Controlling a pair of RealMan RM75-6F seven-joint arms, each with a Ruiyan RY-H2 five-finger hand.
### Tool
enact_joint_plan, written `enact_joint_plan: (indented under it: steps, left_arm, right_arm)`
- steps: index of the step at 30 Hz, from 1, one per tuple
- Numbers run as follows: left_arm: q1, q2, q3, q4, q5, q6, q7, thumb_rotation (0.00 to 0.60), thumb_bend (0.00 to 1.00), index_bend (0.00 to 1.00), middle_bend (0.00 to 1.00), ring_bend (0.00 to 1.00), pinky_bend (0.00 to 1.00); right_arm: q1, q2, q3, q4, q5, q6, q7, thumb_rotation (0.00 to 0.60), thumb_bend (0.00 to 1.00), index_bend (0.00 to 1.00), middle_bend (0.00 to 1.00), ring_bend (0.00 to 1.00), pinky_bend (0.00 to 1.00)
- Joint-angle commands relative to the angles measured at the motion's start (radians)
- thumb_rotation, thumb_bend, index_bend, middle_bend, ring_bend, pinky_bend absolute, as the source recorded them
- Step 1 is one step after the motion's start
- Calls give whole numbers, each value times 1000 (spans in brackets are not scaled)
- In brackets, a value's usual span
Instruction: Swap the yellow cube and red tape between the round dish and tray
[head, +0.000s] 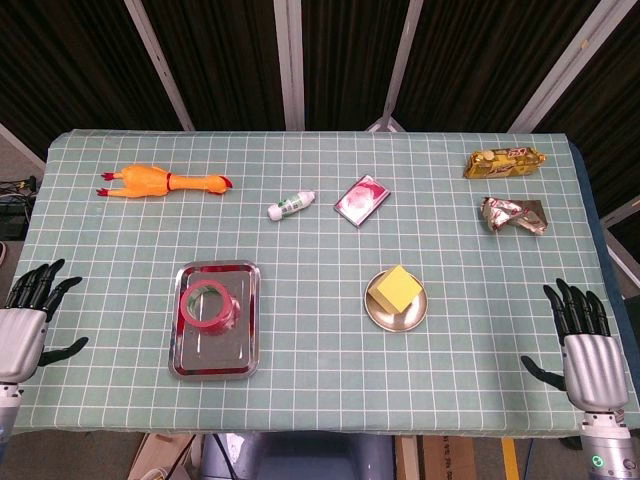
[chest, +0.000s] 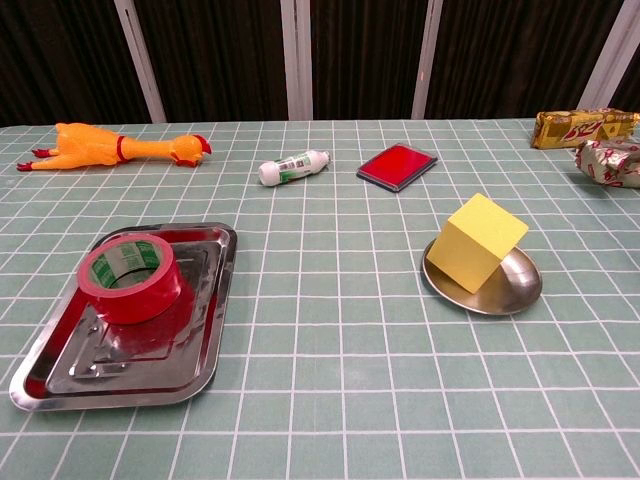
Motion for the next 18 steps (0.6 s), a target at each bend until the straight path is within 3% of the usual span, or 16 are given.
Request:
enact_joint_plan:
  steps: [1, 12, 18]
  left_arm:
    - [0, 1, 0, -1, 1, 1, 0, 600, 119, 188, 0, 0, 78]
    - [15, -4, -4, 17, 44, 68, -44, 600, 119, 188, 0, 0, 78]
    - [19, 4, -4, 15, 23, 56, -48, 600, 119, 188, 0, 0, 78]
  right_arm:
    - [-1, 0, -1, 0, -2, 0, -2, 600, 2, 29, 0, 0, 0]
    - [-1, 7, -13, -11, -22, -12, 7, 600, 2, 29, 0, 0, 0]
    - [25, 7, -34, -17, -50, -66, 65, 600, 2, 29, 0, 0, 0]
